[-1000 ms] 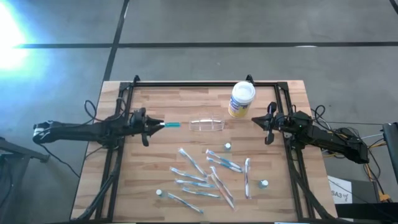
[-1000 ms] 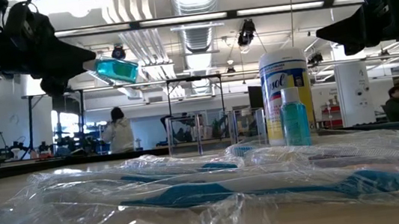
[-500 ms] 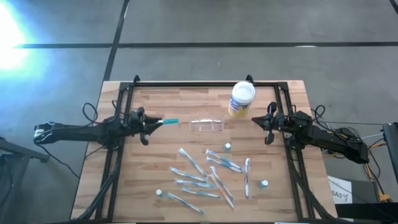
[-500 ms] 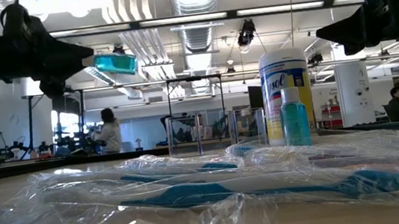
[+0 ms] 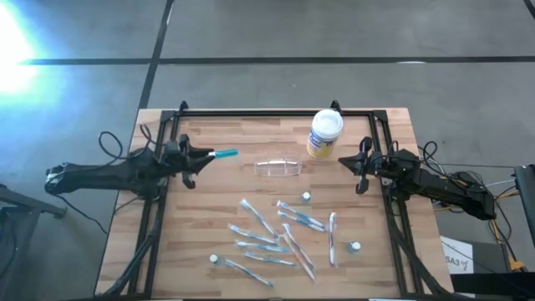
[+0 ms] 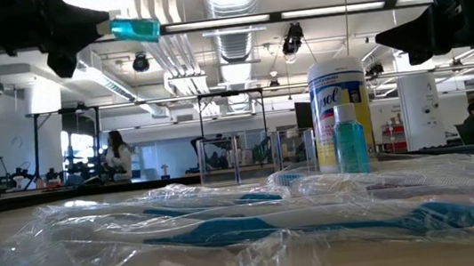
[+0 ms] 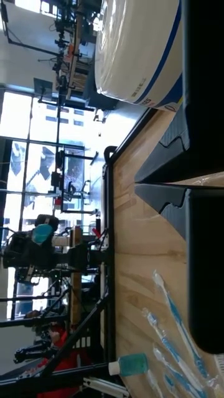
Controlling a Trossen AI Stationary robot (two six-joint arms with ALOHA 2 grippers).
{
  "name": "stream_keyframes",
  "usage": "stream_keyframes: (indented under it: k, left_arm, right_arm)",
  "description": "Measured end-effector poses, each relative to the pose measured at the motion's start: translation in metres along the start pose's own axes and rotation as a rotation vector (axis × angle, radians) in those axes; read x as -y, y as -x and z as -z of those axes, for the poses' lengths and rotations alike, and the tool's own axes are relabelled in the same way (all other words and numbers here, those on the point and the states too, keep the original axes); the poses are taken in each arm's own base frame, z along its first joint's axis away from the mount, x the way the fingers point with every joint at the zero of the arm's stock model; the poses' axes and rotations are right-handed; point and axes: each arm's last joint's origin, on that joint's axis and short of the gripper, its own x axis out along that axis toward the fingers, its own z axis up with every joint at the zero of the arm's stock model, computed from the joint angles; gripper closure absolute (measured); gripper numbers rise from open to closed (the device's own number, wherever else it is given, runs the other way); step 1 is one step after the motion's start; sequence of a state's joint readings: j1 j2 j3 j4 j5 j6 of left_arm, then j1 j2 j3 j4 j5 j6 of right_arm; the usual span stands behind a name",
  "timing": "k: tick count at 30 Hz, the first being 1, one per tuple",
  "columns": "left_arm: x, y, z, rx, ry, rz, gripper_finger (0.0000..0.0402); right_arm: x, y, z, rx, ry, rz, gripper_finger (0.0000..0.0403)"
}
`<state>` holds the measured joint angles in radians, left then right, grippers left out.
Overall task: Pick & Place toothbrushing station
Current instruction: Put the blue mouthwash into the transparent organizer
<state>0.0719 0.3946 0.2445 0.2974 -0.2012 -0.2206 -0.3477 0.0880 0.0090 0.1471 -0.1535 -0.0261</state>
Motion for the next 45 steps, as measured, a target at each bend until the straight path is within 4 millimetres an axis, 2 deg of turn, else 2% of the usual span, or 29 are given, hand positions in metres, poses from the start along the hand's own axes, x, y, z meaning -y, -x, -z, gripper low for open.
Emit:
stream_keyframes:
  k: [8, 17, 20, 25, 28, 36, 45]
  left_arm:
    - [0.010, -0.019, -0.025, -0.041, -0.047, -0.011, 0.0304]
    - [0.020, -0.050, -0.045, -0.140, -0.143, -0.025, 0.0303]
    - [0.026, -0.061, -0.058, -0.141, -0.147, -0.025, 0.0303]
    - [0.030, -0.081, -0.061, -0.242, -0.174, -0.041, 0.0303]
    - [0.035, -0.093, -0.070, -0.268, -0.194, -0.046, 0.0303]
    - [0.041, -0.128, -0.080, -0.434, -0.284, -0.067, 0.0303]
    - [0.042, -0.164, -0.078, -0.571, -0.326, -0.093, 0.0303]
  right_arm:
    - [0.002, 0.000, 0.000, -0.002, 0.000, 0.057, 0.0394]
    - [0.002, 0.000, 0.000, -0.003, 0.000, 0.061, 0.0394]
    - [0.002, 0.000, 0.000, -0.005, 0.000, 0.062, 0.0394]
    - [0.002, 0.000, 0.002, -0.018, -0.002, 0.071, 0.0394]
    - [0.002, 0.000, 0.002, -0.021, -0.002, 0.078, 0.0394]
    - [0.002, 0.000, 0.002, -0.024, -0.003, 0.078, 0.0394]
    - [0.002, 0.000, 0.004, -0.040, -0.004, 0.077, 0.0394]
